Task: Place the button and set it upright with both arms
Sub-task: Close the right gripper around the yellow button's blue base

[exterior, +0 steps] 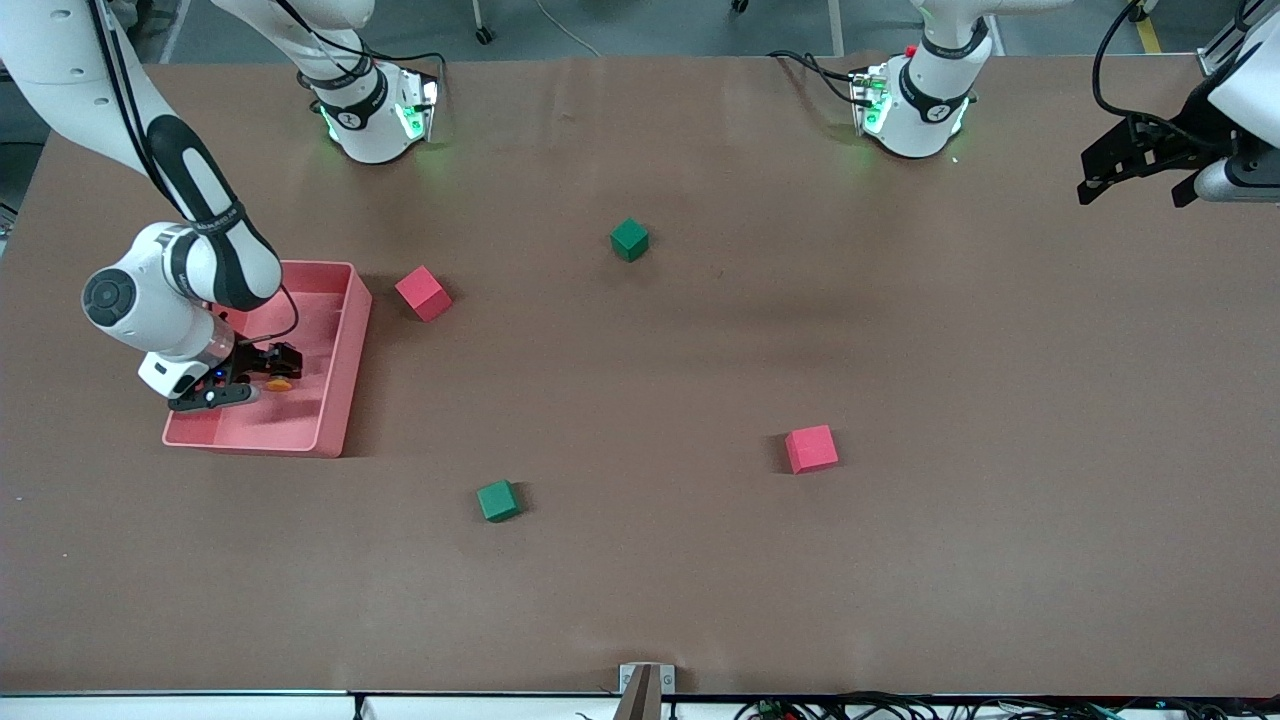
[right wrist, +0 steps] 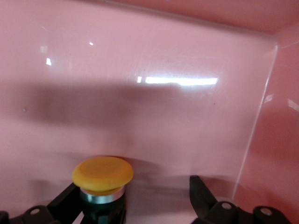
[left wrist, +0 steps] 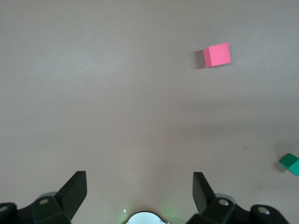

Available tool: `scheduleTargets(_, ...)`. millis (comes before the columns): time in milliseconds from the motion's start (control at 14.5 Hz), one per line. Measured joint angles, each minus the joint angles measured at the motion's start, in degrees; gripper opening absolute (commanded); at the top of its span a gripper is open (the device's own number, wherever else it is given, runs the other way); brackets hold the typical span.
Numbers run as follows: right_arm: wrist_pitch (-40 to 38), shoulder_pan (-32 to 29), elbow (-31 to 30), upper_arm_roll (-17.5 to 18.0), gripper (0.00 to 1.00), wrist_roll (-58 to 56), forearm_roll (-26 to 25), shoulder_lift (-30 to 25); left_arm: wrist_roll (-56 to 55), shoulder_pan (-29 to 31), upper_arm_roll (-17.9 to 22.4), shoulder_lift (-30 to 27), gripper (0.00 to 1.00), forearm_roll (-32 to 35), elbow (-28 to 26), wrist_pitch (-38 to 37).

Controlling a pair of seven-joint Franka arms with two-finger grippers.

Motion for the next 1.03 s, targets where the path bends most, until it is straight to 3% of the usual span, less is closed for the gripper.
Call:
scheduleTargets(138,-0.07,0.04,0.09,0.07,0.08,-0.13,0.00,-0.30,0.00,-0.02,-0.01,0.00,1.00,0.00,0.00,0.00)
scheduleTargets(206,-0.09,0.06,0.14,0.10,0.03,-0.15,0.00,-0.45,-0.01,-0.02,-0.02,0.01,1.00,0.00,0.00,0.00)
scheduleTargets(481,-3.37,0.35,1.74,0.54,0.00,-0.14,0.00,-0.65,-0.09,-0.04,-0.04,0.13,1.00,0.00,0.00,0.03)
scheduleTargets(825,-19.20,2.45,9.75,0.85,0.00,0.50,0.01,-3.57,-0.10,-0.04,-0.04,0.94,1.00,0.00,0.00,0.12)
scheduleTargets(1032,-23.71,3.13,11.97,0.85,0.00,0.85,0.01,-4.97,-0.10,-0.04,-0.04,1.10,1.00,0.00,0.00,0.19)
